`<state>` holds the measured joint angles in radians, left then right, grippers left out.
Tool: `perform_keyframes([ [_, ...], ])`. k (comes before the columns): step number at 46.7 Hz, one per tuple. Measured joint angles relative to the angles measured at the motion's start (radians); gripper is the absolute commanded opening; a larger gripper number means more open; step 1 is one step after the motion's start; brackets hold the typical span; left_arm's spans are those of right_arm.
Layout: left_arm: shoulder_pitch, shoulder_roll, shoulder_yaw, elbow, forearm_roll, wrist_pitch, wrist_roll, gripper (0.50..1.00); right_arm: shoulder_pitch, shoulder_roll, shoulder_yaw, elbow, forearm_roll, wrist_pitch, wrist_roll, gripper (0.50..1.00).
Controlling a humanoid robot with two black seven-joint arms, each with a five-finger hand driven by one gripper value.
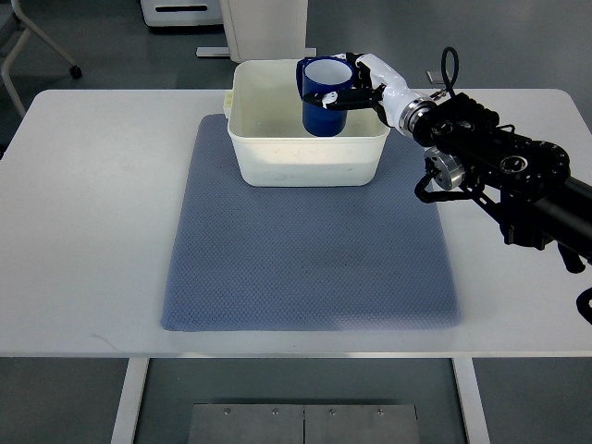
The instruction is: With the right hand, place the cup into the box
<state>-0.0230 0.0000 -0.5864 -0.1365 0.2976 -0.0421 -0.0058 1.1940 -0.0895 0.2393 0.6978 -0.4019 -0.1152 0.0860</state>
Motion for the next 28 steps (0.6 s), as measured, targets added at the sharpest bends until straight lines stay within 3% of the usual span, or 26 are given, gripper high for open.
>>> perform_keyframes([
  [28,0.0,0.0,0.0,0.0,0.0,0.001,0.0,1.0,0.015,-0.008,0.004,0.023,0.0,0.054,0.0,1.0],
])
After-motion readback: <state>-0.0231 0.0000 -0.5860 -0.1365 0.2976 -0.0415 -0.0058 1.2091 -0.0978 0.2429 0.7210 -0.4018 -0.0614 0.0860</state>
